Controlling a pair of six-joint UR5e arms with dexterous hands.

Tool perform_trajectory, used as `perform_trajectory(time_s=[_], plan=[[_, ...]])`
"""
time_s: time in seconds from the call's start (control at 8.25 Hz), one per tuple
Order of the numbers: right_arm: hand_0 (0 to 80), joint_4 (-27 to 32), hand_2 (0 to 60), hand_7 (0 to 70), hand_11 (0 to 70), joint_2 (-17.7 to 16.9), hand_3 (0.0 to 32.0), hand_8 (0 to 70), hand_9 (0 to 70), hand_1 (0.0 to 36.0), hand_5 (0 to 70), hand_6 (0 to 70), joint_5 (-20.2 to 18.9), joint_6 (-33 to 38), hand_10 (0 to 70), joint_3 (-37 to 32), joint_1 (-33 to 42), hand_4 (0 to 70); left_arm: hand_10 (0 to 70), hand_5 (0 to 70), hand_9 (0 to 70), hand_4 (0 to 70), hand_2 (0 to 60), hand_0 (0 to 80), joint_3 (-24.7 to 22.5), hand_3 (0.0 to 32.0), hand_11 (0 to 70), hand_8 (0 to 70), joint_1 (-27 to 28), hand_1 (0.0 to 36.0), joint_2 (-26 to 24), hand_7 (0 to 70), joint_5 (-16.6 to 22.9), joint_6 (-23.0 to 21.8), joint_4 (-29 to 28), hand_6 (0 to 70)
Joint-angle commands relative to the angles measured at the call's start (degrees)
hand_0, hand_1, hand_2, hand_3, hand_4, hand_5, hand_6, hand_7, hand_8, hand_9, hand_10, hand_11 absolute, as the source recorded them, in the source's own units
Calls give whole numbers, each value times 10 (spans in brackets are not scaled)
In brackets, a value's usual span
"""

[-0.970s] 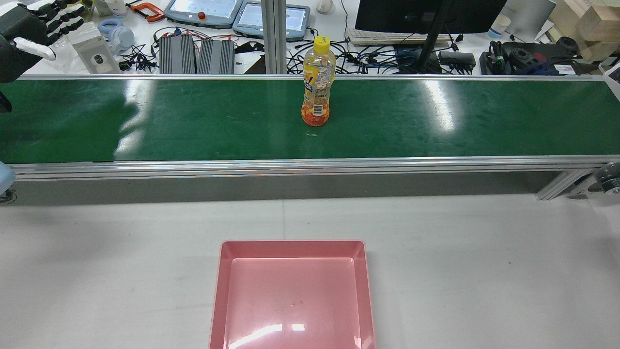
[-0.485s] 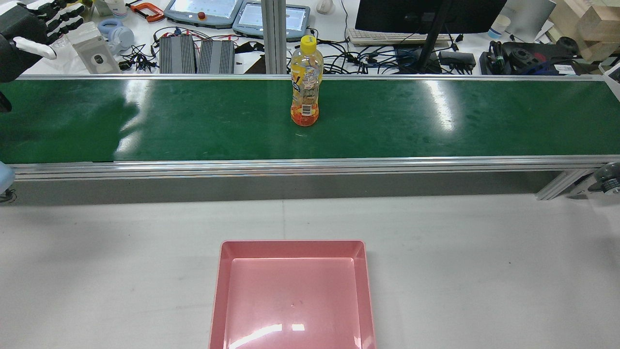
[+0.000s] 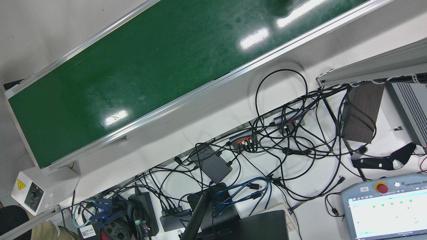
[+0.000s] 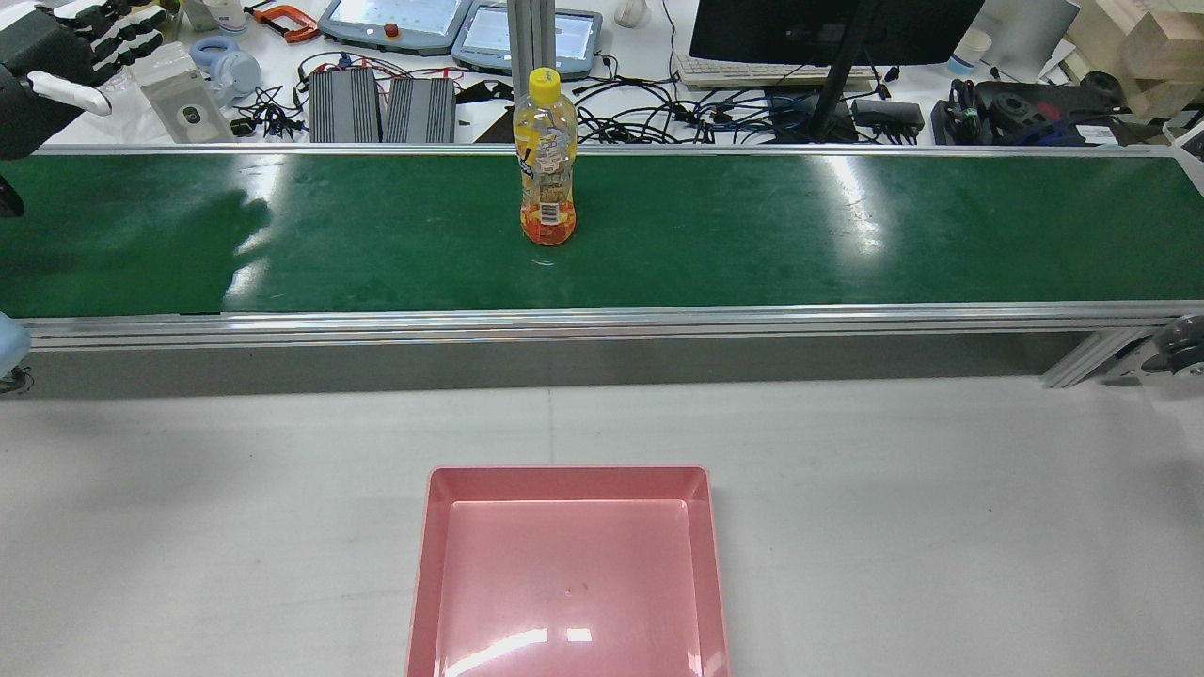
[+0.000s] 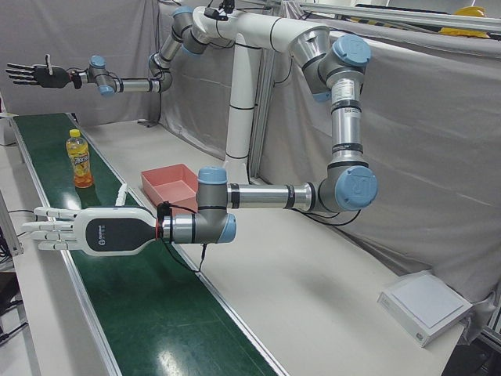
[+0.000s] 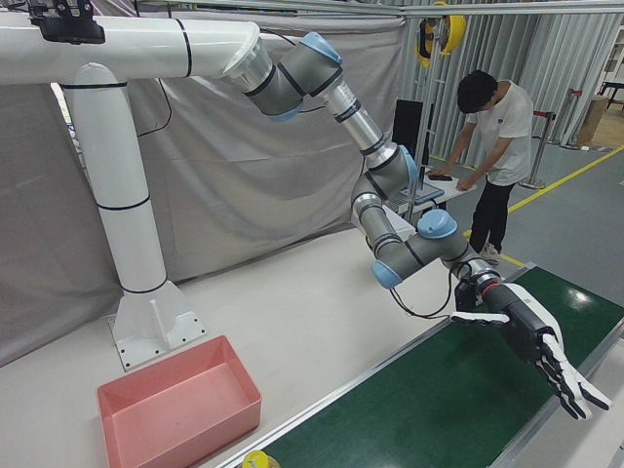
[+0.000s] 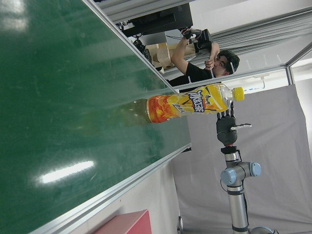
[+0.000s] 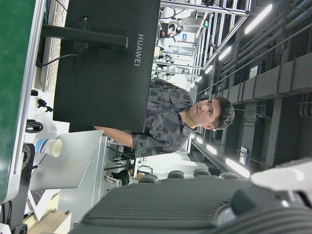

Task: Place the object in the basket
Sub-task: 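Move the left hand along the conveyor toward the approaching bottle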

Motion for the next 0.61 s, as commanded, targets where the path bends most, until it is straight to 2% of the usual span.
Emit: perform_trajectory(time_s=[0.0,0.48], plan=[[0,0,0,0,0,0,0,0,0,0,0,0,0,0,0,0,0,0,50,76,92,155,0,490,3,0,82,48,1,32,0,0,0,0,0,0],[0,0,0,0,0,-1,0,0,0,0,0,0,0,0,0,0,1,0,51,76,92,154,0,491,3,0,82,49,1,33,0,0,0,0,0,0]])
